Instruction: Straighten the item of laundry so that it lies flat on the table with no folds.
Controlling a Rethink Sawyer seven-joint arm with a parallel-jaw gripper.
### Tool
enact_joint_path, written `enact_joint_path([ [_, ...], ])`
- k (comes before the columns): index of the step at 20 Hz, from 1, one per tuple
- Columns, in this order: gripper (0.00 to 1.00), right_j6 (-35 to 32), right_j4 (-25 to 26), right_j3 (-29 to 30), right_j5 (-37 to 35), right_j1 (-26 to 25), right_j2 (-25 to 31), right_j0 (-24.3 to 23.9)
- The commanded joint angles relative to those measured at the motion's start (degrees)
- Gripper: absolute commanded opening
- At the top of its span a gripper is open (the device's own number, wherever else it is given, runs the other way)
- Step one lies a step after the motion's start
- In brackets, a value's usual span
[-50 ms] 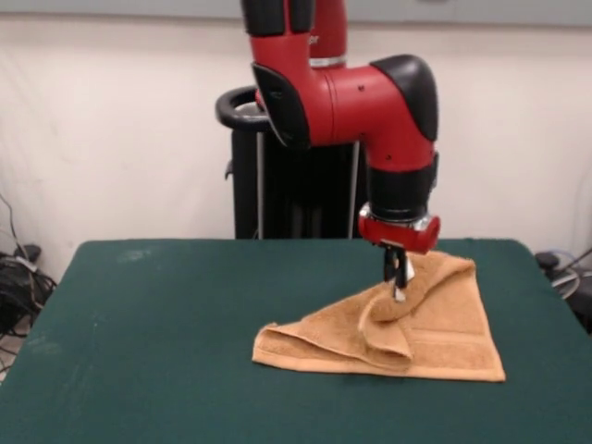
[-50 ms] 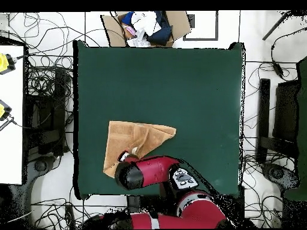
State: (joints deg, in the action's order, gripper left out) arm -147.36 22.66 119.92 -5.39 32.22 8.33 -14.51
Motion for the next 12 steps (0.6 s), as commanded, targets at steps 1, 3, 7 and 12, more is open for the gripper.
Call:
enact_joint_path([
  [1, 0.00, -1.7, 0.7, 4.2, -7.5, -1.8, -3.8, 2.6],
  [3, 0.00, -0.9, 1.6, 5.0, -7.5, -0.3, -5.4, 2.6],
  [7, 0.00, 1.2, 3.4, 7.1, -7.5, 3.5, -7.9, 1.4],
  [12, 0.00, 1.3, 5.2, 6.7, -5.6, 3.8, -10.0, 0.7],
])
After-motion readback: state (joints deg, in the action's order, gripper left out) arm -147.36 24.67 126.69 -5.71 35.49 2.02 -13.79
